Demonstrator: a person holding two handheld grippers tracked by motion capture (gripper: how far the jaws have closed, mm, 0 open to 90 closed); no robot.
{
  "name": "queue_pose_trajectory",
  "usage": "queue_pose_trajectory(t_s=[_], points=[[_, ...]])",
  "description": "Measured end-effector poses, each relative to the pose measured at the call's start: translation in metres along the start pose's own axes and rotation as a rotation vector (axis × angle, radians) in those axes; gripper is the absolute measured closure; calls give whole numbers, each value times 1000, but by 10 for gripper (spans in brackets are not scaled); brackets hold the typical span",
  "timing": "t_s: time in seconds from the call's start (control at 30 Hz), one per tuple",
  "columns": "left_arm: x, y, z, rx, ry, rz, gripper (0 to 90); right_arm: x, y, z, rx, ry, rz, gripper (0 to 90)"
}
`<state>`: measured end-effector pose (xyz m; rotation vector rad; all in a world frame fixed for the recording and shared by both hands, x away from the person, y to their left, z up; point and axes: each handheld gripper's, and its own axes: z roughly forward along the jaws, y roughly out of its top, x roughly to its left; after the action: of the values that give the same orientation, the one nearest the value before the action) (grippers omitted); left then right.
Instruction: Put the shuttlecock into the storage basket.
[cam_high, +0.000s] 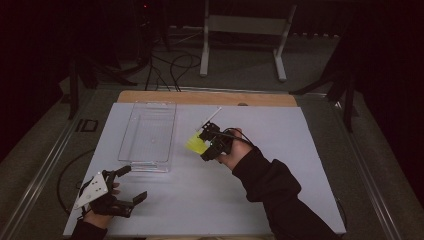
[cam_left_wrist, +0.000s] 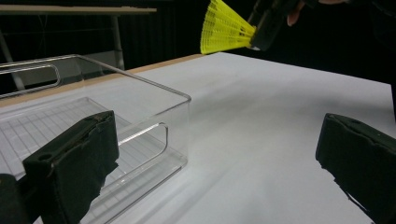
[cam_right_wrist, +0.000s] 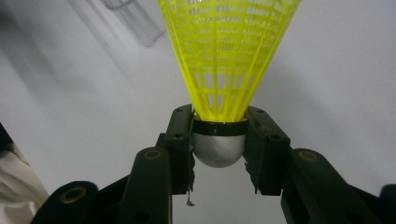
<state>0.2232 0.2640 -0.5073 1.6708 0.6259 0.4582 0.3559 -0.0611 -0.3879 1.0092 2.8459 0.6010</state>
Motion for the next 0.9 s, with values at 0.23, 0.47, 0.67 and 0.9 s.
queue_pose_trajectory(t_s=[0.23, 0.47, 0.67, 0.9], points=[[0, 0, 0, 0, -1, -1, 0, 4, 16, -6, -1, -3, -24, 648], [0, 0, 0, 0, 0, 2, 0, 11, 36, -11, -4, -4, -46, 648], [0, 0, 0, 1, -3, 1, 0, 16, 51, -11, -12, -8, -61, 647], [0, 0, 0, -1, -4, 1, 0, 23, 65, -8, -16, -6, -69, 647]])
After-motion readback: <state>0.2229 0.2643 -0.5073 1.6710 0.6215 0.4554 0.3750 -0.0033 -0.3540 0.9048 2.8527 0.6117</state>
